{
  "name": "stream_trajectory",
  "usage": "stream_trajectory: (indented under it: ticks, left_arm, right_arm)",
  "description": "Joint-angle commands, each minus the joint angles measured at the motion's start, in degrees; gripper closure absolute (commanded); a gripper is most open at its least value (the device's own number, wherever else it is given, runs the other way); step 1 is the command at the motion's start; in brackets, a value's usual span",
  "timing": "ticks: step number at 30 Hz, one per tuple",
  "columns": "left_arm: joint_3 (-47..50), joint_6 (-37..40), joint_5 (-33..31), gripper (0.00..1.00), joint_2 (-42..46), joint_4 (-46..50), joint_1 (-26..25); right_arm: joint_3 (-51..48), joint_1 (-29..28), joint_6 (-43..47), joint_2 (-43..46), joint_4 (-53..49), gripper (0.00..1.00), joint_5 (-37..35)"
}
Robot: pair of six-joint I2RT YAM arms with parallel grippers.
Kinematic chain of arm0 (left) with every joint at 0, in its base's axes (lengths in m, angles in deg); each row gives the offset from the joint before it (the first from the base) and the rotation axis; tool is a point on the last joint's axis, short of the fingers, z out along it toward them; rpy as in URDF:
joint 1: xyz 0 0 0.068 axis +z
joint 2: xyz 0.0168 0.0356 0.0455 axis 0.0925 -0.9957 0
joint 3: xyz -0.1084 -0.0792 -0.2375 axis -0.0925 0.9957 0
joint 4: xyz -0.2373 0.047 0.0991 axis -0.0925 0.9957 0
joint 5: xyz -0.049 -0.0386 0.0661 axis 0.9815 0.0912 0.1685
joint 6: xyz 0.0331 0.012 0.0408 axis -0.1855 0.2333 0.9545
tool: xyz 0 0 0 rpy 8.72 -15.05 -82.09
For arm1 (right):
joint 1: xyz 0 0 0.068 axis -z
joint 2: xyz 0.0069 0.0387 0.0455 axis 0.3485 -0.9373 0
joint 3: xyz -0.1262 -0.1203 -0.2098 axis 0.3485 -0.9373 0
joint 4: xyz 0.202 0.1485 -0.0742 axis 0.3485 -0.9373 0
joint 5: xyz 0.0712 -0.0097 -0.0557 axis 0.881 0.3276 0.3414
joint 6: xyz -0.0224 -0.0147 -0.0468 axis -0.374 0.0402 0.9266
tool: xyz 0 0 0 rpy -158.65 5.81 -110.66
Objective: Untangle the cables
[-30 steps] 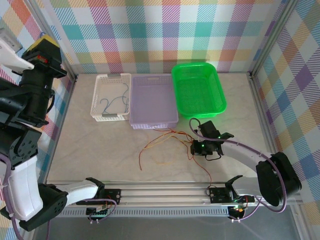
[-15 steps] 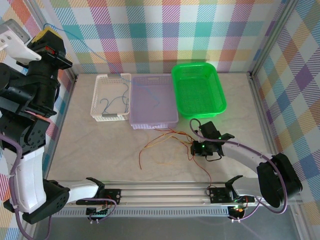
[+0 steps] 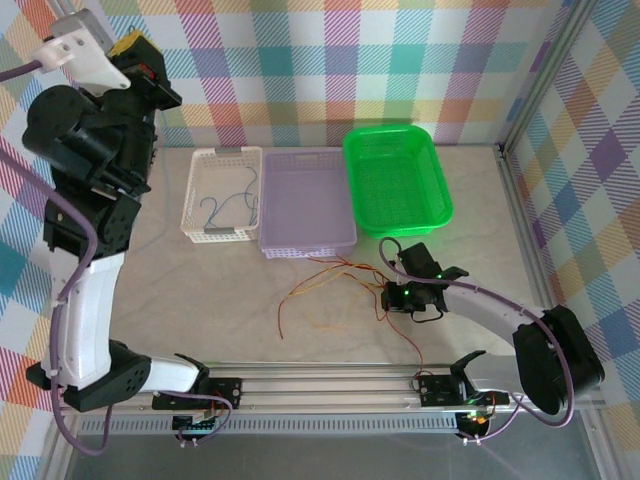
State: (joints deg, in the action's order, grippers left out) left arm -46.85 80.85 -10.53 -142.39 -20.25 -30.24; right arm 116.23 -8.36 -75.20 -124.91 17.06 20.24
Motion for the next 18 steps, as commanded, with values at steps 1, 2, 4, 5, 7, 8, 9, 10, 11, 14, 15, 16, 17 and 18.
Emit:
stream_trajectory:
  ticks: [1, 2, 4, 5, 7, 8, 9, 10, 11, 14, 15, 16, 17, 18]
  left_arm:
    - [-1.0, 2.2, 0.2, 1.00, -1.1, -4.8, 0.9]
    - [-1.1, 2.4, 0.3, 1.00, -1.5, -5.3, 1.1]
    - [-1.2, 3.1, 0.2, 1.00, -2.4, -6.6, 1.5]
    - [-1.4, 3.4, 0.2, 1.00, -2.9, -6.7, 1.6]
    - [-1.8, 4.2, 0.0, 1.00, -3.8, -6.7, 2.0]
    - [-1.8, 4.5, -0.1, 1.00, -4.1, -9.0, 2.1]
    - [-1.8, 5.1, -0.2, 1.00, -4.5, -9.6, 2.2]
    - [-1.6, 5.7, -0.3, 1.00, -4.9, -10.3, 2.2]
    - [-1.5, 6.2, -0.5, 1.00, -5.3, -11.0, 2.3]
    - [-1.5, 7.5, -0.9, 1.00, -6.4, -12.8, 3.0]
    - [-1.5, 7.5, -0.8, 1.00, -6.9, -13.3, 3.4]
    - [-1.6, 7.6, -0.5, 1.00, -7.3, -13.8, 3.6]
    - [-1.7, 7.4, -0.4, 1.00, -7.6, -14.0, 3.8]
    - [-2.0, 7.2, -0.2, 1.00, -8.0, -14.2, 4.0]
  right_arm:
    - [0.5, 0.5, 0.9, -1.1, -0.9, 1.00, 1.2]
    - [0.4, 0.5, 0.9, -1.3, -0.9, 1.00, 1.2]
    - [0.5, 0.5, 1.0, -1.5, -0.9, 1.00, 1.3]
    - [0.6, 0.5, 1.0, -1.6, -0.9, 1.00, 1.3]
    - [0.7, 0.5, 1.1, -1.9, -0.9, 1.00, 1.7]
    - [0.8, 0.5, 1.2, -2.1, -0.9, 1.00, 1.8]
    - [0.9, 0.5, 1.3, -2.2, -0.9, 1.00, 1.9]
    - [0.9, 0.5, 1.3, -2.3, -1.0, 1.00, 1.9]
    - [0.9, 0.5, 1.4, -2.3, -1.0, 1.00, 2.1]
    - [0.9, 0.5, 1.5, -2.3, -1.0, 1.00, 2.4]
    - [0.9, 0.5, 1.6, -2.3, -1.0, 1.00, 2.5]
    - [0.9, 0.5, 1.6, -2.5, -1.0, 1.00, 2.7]
    - [0.9, 0.5, 1.7, -2.5, -1.2, 1.00, 2.8]
    - [0.9, 0.5, 1.7, -2.5, -1.1, 1.00, 2.9]
